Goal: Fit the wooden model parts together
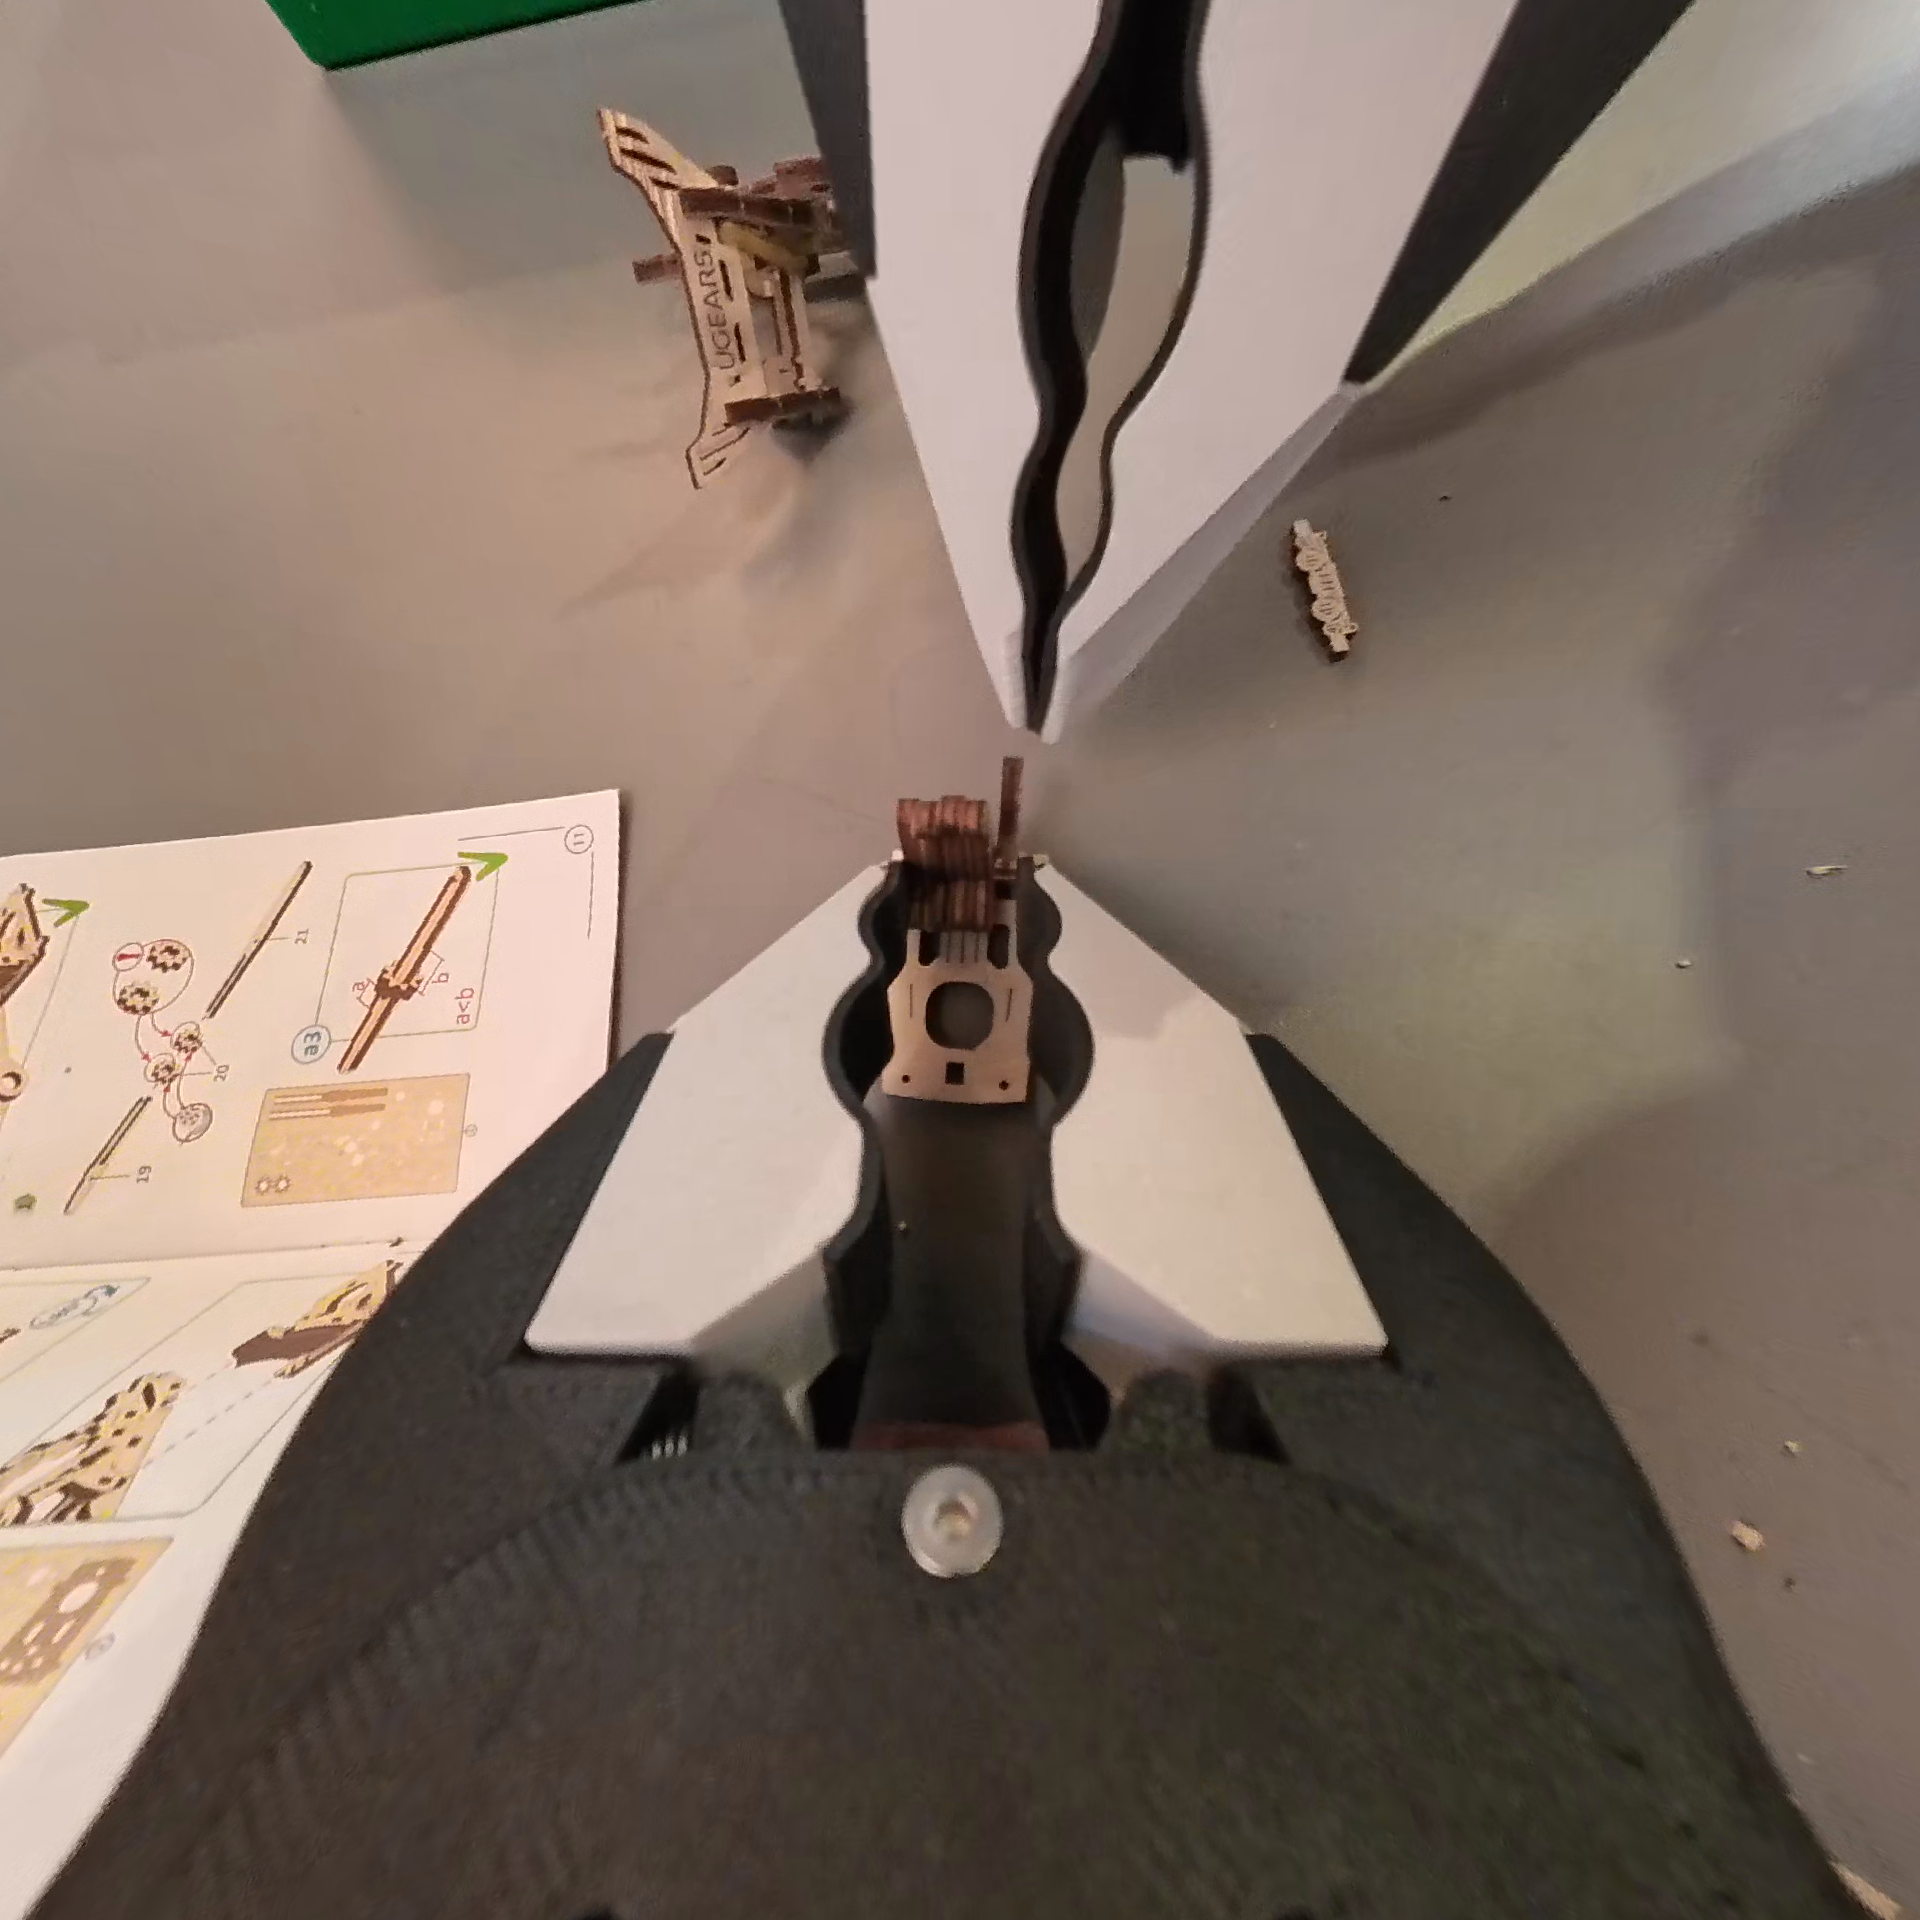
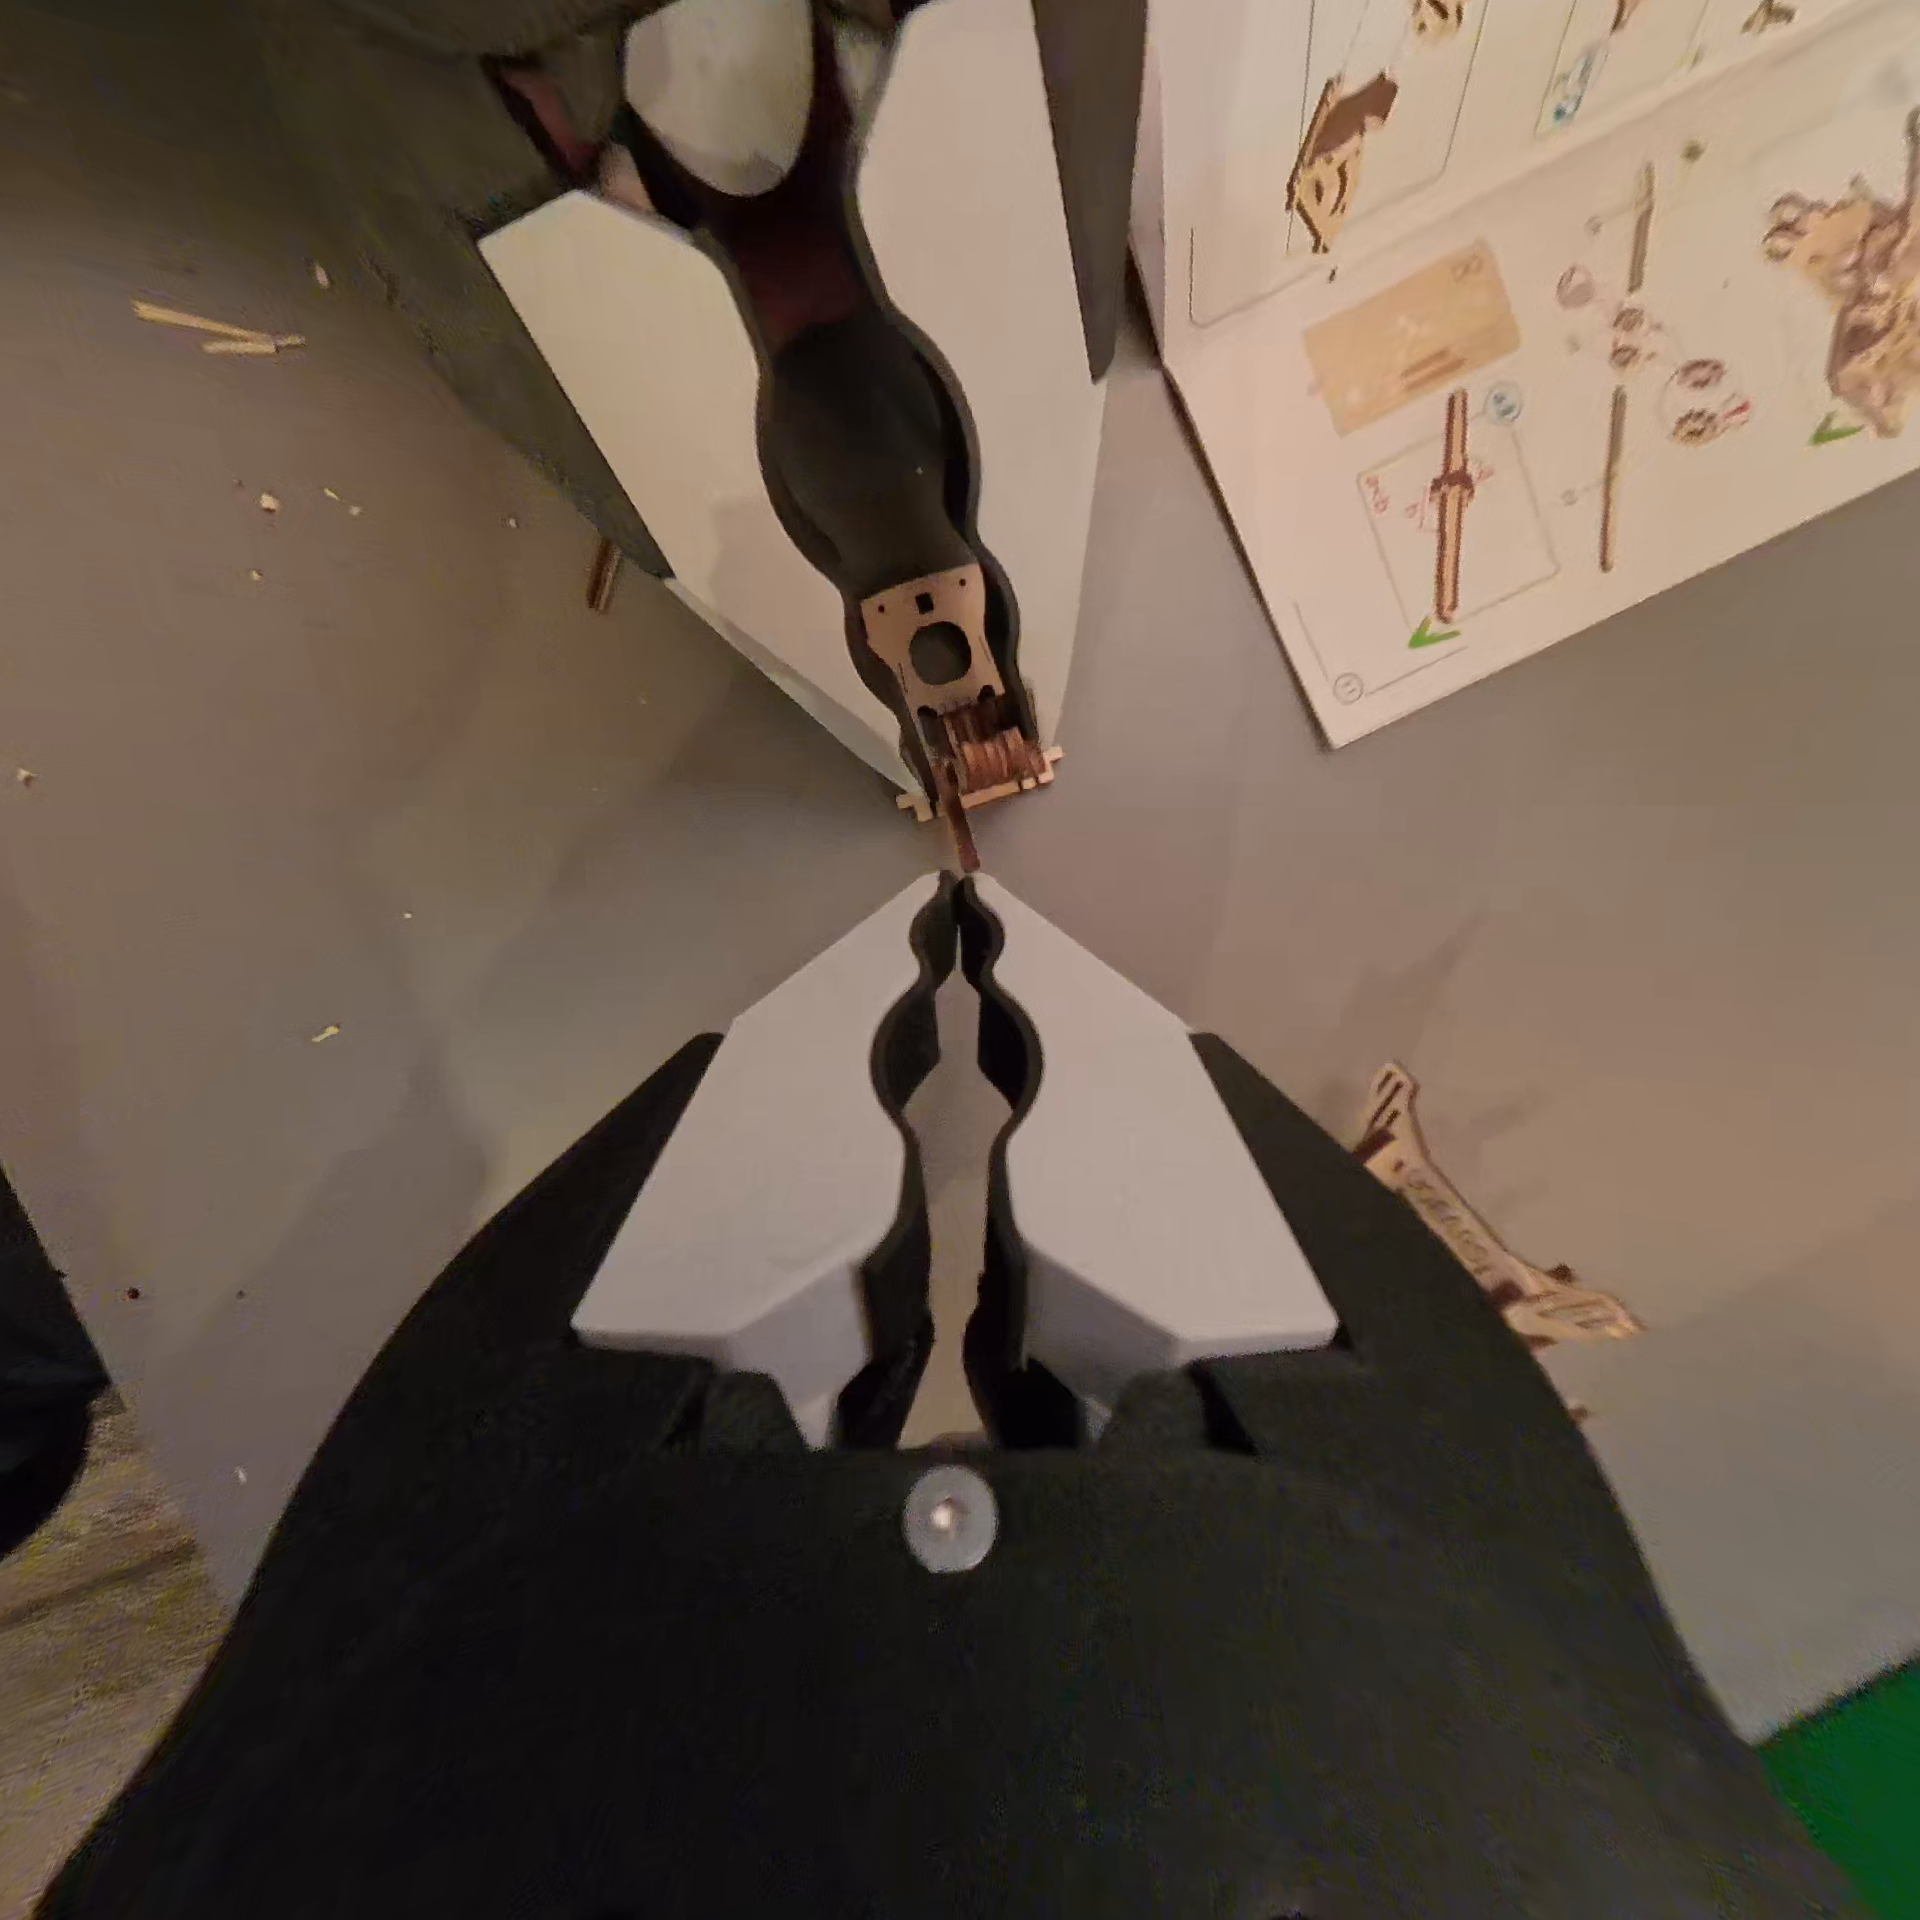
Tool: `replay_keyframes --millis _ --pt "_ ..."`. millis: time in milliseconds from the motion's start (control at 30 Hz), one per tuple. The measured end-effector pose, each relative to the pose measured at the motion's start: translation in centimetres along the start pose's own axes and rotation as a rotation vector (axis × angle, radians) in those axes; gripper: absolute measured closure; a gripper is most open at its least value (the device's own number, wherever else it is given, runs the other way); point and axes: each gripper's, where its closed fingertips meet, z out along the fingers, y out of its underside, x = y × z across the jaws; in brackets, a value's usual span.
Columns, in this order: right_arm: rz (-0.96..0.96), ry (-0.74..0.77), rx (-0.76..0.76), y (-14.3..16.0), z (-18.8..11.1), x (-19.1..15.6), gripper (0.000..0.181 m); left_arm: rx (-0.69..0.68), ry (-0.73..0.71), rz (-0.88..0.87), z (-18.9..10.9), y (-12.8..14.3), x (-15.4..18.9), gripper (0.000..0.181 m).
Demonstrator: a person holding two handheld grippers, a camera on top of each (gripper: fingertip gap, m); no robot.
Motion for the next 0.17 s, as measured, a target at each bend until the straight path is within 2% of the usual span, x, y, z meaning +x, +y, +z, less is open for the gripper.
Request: replay_keyframes --millis 167 --pt "0.012 -0.008 0.037 0.18 1.02 0.15 0.181 0.001 0.008 -0.010 -0.06 0.00 0.00 0.161"
